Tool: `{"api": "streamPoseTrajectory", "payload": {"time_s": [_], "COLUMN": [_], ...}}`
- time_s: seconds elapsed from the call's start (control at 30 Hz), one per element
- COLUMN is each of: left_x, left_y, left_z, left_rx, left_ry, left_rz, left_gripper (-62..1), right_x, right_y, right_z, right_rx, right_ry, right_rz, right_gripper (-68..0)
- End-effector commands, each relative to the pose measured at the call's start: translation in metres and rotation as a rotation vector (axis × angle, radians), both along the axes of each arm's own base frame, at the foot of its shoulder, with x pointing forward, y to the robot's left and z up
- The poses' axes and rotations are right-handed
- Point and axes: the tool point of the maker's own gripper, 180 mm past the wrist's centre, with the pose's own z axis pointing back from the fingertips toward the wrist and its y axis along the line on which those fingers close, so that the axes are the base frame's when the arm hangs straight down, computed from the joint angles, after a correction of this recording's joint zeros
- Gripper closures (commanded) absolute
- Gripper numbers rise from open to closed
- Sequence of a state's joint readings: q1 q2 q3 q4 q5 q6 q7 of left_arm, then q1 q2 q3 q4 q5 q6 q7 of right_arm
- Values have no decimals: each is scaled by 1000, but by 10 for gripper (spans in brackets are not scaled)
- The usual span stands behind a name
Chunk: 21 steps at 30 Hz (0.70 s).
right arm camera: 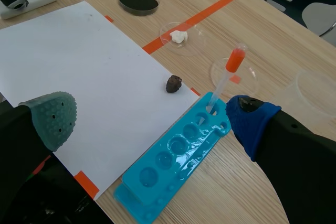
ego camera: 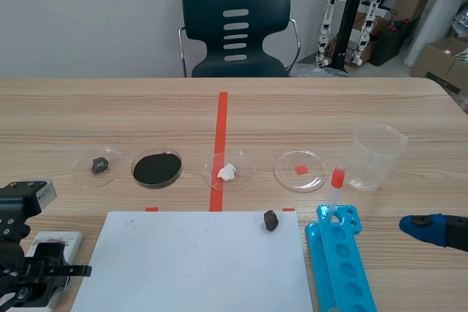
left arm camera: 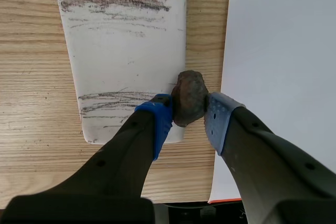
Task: Rub the mineral on the streak plate below the first streak
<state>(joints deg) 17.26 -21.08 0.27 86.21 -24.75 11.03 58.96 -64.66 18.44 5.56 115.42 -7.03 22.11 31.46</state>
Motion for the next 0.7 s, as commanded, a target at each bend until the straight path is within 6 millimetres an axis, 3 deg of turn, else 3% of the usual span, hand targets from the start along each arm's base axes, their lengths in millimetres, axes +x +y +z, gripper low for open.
{"api": "streamPoseTrajectory", "payload": {"time_s": [0.0,0.23,0.47,0.57,0.67], "left_x": [-20,-20,-14,-11,-9], "left_y": [56,59,15,7,13], "left_z": [0,9,4,5,5], "left_rx": [189,199,-14,-58,-36], "left_ry": [59,39,11,-4,-14], "left_rz": [51,57,-72,-85,-51], "left_gripper": [-116,-116,-116,-116,-116], "right_x": [2,2,2,2,2], "right_y": [0,0,0,0,0], "right_z": [6,6,6,6,6], "right_rx": [16,16,16,16,16], "right_ry": [-18,-18,-18,-18,-18], "right_rz": [-2,-2,-2,-2,-2], "right_gripper": [-591,-591,-591,-591,-591]}}
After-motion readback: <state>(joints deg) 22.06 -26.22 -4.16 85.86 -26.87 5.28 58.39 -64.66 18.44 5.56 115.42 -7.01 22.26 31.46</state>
